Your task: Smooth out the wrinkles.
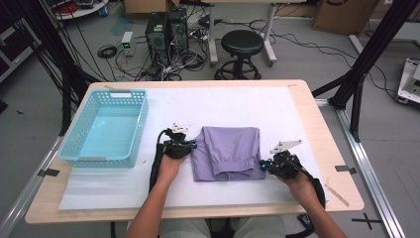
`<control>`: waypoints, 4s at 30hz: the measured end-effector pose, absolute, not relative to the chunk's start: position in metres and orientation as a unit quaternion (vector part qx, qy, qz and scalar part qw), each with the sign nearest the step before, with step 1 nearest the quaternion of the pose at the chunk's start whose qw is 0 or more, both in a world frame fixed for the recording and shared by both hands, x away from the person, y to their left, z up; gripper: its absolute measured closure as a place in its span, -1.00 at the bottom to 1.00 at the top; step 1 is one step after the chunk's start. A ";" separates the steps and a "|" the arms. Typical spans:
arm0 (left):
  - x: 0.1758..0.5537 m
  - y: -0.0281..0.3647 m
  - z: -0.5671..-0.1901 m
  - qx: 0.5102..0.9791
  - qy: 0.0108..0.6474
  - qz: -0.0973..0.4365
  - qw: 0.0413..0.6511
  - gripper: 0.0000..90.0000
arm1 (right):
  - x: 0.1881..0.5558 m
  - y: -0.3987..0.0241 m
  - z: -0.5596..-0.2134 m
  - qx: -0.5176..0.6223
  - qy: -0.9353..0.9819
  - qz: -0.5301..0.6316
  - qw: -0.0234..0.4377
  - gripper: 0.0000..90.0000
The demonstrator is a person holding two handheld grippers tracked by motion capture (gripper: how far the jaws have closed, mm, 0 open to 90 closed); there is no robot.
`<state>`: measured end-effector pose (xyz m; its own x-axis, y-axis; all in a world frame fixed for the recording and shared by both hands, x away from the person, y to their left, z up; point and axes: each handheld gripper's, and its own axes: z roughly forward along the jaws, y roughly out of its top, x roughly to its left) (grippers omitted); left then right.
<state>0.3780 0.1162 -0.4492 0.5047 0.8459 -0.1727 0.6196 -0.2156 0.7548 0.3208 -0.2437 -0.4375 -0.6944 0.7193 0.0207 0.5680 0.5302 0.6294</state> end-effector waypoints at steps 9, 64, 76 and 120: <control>0.375 0.119 -0.444 0.758 0.482 0.180 0.402 0.63 | 0.319 -0.249 -0.430 0.387 0.838 0.361 0.135 0.25; 0.308 0.114 -0.450 0.800 0.409 0.153 0.412 0.98 | 0.321 -0.238 -0.415 0.360 0.827 0.405 0.146 0.08; 0.334 0.120 -0.435 0.748 0.432 0.164 0.476 0.36 | 0.326 -0.207 -0.421 0.321 0.848 0.402 0.126 0.23; 0.378 0.062 -0.450 0.790 0.428 0.151 0.411 0.52 | 0.396 -0.186 -0.438 0.334 0.877 0.330 0.106 0.25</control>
<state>0.3781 0.0616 -0.4498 0.5871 0.8016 -0.1130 0.5525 -0.2947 0.7797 0.3956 -0.1863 -0.4377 -0.7553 0.6545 0.0348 0.5154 0.5603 0.6484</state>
